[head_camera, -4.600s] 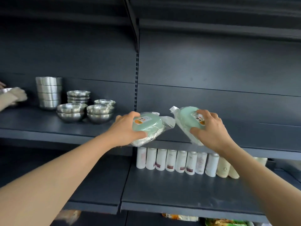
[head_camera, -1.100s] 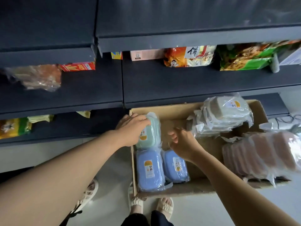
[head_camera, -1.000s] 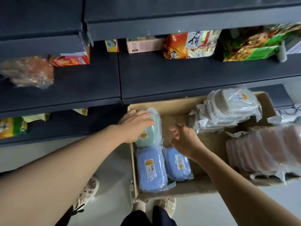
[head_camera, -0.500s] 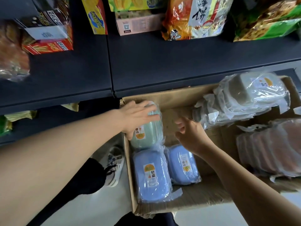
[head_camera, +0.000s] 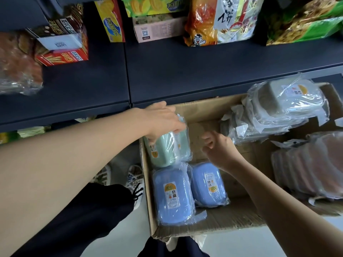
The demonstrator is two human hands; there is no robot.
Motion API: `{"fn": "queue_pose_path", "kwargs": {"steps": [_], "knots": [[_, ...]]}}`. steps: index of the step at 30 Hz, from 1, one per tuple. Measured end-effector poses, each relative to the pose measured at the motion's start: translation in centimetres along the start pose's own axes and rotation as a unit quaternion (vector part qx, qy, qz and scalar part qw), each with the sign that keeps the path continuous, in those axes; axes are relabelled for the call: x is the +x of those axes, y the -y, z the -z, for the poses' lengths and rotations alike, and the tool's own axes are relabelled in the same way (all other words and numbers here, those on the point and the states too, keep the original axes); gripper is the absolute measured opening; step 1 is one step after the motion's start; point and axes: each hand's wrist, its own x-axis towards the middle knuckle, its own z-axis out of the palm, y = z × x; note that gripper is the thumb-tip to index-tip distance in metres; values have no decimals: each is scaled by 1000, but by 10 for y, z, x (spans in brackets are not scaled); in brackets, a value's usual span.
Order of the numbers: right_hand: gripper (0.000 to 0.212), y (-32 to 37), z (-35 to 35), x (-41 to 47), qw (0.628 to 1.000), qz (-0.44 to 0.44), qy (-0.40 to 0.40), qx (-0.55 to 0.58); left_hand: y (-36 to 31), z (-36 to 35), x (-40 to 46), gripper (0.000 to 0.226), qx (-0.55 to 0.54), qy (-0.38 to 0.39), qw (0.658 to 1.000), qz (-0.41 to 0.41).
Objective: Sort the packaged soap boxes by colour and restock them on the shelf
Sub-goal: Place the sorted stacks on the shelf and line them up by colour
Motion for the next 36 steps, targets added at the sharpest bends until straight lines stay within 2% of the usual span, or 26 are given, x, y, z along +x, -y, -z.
{"fn": "queue_pose_path", "kwargs": {"steps": [7, 11, 14, 17, 20, 22, 26, 31, 34, 36], "knots": [[38, 7, -9, 12, 998, -13, 54, -30, 18, 24, -12, 48, -116, 21, 991, 67], [48, -1, -24, 24, 997, -35, 69, 16, 24, 14, -10, 40, -158, -2, 984, 83], [55, -13, -28, 26, 995, -60, 56, 56, 18, -4, -6, 43, -130, -63, 985, 91], [59, -20, -29, 24, 991, -73, 59, 100, 4, -32, -5, 51, -49, -179, 979, 84], [60, -29, -35, 27, 988, -69, 64, 118, -7, -61, 1, 76, 19, -257, 963, 77], [55, -31, -39, 32, 989, -67, 51, 125, -15, -70, 7, 80, 21, -269, 959, 89], [29, -36, -40, 40, 990, -88, 1, 111, -25, -73, 20, 64, -13, -306, 945, 111], [15, -59, -47, 46, 984, -115, -32, 132, -27, -74, 30, 68, 19, -305, 946, 106], [10, -62, -47, 42, 985, -103, -22, 139, -35, -71, 33, 87, 67, -223, 966, 114], [10, -62, -46, 41, 985, -93, -23, 144, -40, -74, 40, 91, 91, -164, 973, 134]]}}
